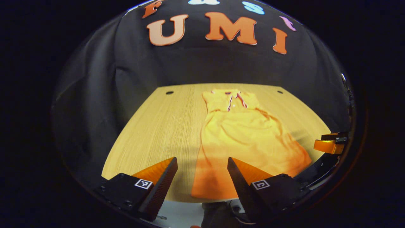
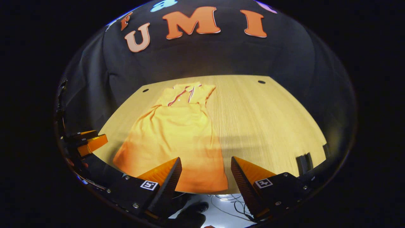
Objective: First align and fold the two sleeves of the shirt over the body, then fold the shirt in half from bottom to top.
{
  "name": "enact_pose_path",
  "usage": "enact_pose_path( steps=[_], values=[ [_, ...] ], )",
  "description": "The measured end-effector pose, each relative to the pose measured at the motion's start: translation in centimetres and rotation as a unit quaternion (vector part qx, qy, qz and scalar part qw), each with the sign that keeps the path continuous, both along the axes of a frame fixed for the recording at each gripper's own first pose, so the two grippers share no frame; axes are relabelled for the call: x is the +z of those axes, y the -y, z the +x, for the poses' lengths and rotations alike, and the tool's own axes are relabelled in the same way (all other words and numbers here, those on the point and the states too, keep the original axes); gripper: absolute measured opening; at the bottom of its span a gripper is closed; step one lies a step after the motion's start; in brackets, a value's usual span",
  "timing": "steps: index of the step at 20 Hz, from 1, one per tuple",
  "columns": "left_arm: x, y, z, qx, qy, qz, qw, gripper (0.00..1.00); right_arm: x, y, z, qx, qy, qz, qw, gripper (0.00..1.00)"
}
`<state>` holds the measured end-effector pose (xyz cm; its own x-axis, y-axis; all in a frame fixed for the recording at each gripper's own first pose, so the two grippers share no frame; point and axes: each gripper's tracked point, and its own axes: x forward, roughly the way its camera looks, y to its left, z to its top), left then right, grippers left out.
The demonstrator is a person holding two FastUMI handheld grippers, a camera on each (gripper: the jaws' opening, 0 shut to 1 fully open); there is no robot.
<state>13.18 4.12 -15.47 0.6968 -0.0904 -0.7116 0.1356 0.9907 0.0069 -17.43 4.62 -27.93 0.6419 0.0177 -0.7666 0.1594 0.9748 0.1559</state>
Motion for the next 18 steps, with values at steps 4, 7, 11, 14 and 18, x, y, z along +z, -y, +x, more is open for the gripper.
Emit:
enact_pose_path(
  steps=[4,7,11,14,18],
  values=[
    [-1.0,0.5,1.8,0.005,-0.104,0.009,0.994,0.98,-3.0,-0.4,-0.1,-0.005,-0.055,0.01,0.998,0.95],
    [-0.1,0.8,2.8,-0.002,-0.167,-0.002,0.986,0.98,-4.2,-0.5,-0.5,0.012,-0.087,-0.002,0.996,0.95],
    [-0.8,0.4,5.1,0.004,-0.214,0.006,0.977,0.99,-6.4,-0.7,-0.9,0.019,-0.132,-0.007,0.991,0.95],
    [-0.1,2.2,6.7,-0.003,-0.226,0.012,0.974,0.99,-7.1,-0.4,-1.3,0.033,-0.153,-0.03,0.987,0.91],
    [-0.8,5.3,9.4,-0.036,-0.217,0.012,0.975,0.82,-7.0,-1.5,-0.7,0.059,-0.158,-0.023,0.985,0.7]
  ],
)
